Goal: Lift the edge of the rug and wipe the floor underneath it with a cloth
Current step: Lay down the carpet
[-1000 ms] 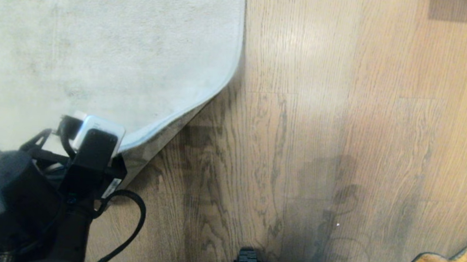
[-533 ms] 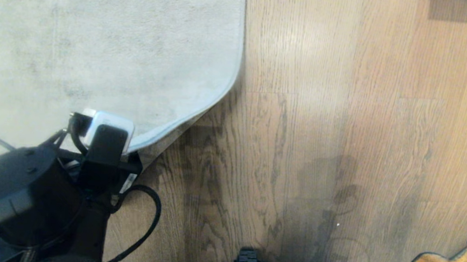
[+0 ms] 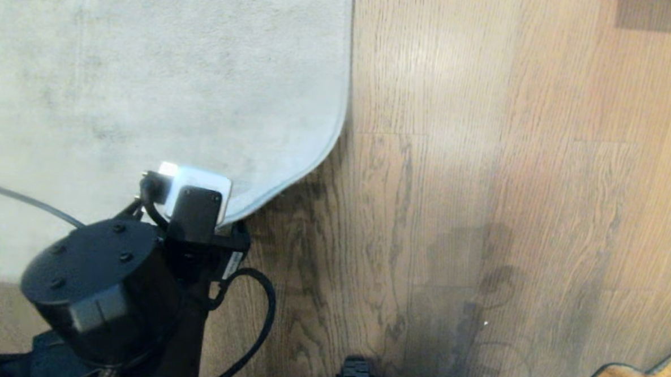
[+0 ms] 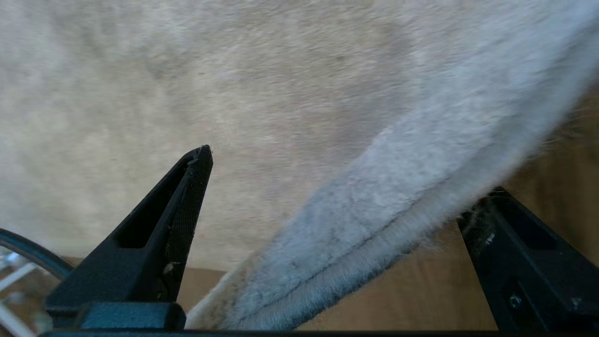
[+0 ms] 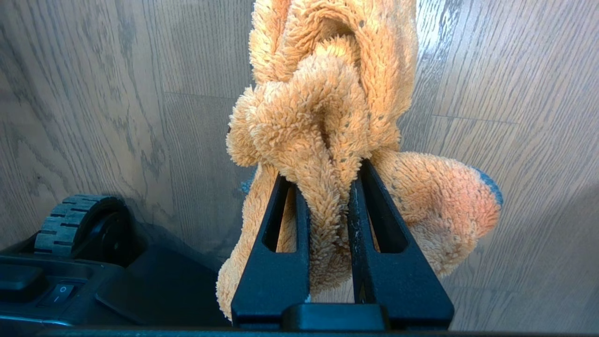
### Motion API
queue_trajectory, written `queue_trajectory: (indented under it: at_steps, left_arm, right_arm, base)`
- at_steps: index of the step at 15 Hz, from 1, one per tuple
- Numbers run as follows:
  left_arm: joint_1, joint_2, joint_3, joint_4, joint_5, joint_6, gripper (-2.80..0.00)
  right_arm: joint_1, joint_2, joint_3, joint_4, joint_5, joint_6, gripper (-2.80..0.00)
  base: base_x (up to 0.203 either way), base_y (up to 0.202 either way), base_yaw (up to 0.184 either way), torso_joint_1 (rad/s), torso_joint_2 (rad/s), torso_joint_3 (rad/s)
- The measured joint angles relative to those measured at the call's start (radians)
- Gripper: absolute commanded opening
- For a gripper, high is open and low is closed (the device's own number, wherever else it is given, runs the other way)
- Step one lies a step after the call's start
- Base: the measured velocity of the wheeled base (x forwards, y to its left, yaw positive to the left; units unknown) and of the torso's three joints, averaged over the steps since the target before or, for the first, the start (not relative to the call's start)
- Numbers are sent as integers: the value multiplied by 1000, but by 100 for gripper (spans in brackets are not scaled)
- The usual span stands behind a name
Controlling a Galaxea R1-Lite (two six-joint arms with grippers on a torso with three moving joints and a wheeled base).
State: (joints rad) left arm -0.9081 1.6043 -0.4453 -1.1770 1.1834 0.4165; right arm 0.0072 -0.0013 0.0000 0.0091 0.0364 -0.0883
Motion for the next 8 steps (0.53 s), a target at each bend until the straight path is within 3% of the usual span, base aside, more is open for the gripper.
queue_trajectory:
  at_steps: [4,8]
  left_arm:
    - [-53,37,-21,-1,0,-61,0]
    - [-81,41,-19,-33,3,-70,0]
  right_arm:
    - [0,0,0,0,0,0,-280]
    - [0,0,0,0,0,0,-280]
  base:
    - [0,0,0,0,0,0]
    - [0,0,0,0,0,0]
